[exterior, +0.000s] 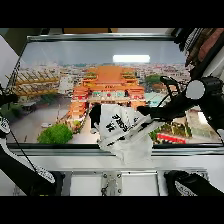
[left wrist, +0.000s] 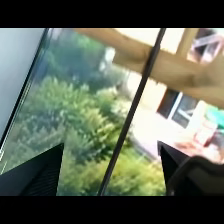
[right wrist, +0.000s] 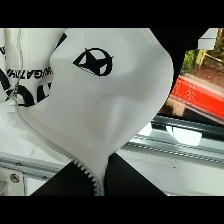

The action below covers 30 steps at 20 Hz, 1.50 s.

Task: Fold the clothes and pants, and hang the long-sleeved shirts on hangers.

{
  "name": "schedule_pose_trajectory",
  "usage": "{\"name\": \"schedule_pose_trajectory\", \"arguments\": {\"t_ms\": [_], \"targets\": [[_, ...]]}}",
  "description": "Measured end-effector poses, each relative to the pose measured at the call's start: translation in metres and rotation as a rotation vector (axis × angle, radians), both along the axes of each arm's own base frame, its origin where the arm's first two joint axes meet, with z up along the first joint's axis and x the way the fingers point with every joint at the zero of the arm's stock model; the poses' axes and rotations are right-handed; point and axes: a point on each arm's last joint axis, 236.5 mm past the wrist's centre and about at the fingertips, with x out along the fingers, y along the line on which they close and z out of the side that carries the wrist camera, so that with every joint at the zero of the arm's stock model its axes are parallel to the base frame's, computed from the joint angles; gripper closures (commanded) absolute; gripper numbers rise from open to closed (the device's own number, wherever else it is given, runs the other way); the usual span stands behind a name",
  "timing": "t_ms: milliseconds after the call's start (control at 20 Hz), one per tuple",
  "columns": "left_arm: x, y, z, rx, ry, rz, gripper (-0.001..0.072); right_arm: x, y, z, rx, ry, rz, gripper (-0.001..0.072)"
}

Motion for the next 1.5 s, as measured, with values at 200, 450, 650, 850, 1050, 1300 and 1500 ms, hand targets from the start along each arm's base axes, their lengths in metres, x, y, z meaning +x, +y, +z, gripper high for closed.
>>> {"name": "schedule_pose_trajectory", "arguments": {"t_ms": [200, 450, 650, 850, 1050, 1300, 1500], "targets": [[0.005, -0.002, -0.010, 0.001, -0.002, -0.011, 0.0094, 0.000, 0.000, 0.000, 0.000, 0.000, 0.000, 0.0691], [0.011, -0.012, -0.015, -0.009, 0.005, -0.026, 0.0453, 0.000, 0.000, 0.000, 0.000, 0.000, 0.000, 0.0691], [0.015, -0.021, -0.017, -0.008, 0.017, -0.046, 0.0692, 0.000, 0.000, 0.000, 0.000, 0.000, 0.000, 0.0691], [0.020, -0.027, -0.016, -0.005, 0.018, -0.060, 0.0694, 0.000, 0.000, 0.000, 0.000, 0.000, 0.000, 0.0691], [0.018, -0.032, -0.005, -0.018, 0.020, -0.050, 0.0694, 0.000, 0.000, 0.000, 0.000, 0.000, 0.000, 0.0691], [0.018, -0.033, 0.066, 0.031, -0.035, -0.047, 0.0693, 0.000, 0.000, 0.000, 0.000, 0.000, 0.000, 0.0691], [0.017, -0.056, 0.144, 0.081, -0.083, -0.086, 0.0693, 0.000, 0.000, 0.000, 0.000, 0.000, 0.000, 0.0691]]}}
